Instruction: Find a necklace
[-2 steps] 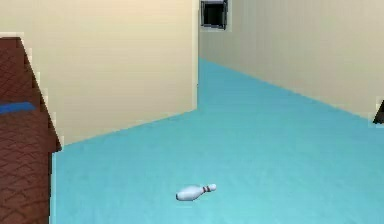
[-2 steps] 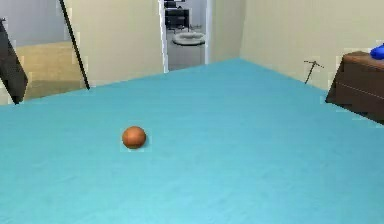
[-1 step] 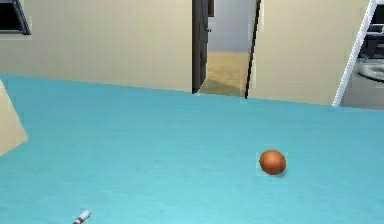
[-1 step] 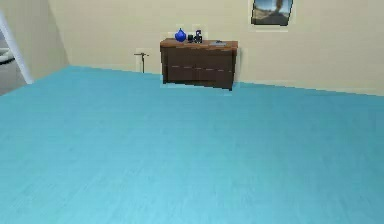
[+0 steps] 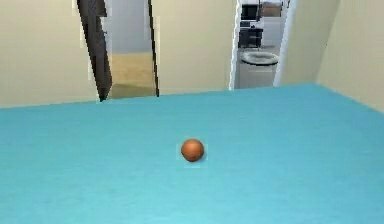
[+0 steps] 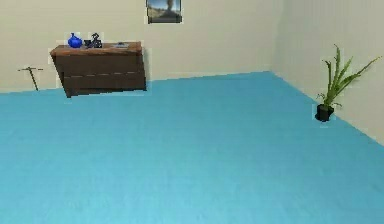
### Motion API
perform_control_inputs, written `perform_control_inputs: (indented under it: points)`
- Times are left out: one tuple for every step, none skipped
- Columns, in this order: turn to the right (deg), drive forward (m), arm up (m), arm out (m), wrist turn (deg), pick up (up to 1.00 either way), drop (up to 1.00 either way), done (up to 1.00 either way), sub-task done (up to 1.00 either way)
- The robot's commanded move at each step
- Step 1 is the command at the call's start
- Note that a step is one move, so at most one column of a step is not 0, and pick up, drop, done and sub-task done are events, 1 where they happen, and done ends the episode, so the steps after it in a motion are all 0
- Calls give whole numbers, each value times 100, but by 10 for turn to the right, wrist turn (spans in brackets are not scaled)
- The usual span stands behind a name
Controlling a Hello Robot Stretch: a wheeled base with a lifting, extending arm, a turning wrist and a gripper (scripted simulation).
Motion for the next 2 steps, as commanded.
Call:
perform_control_inputs:
  points:
    - [0, 25, 0, 0, 0, 0, 0, 0, 0]
    - [450, 0, 0, 0, 0, 0, 0, 0, 0]
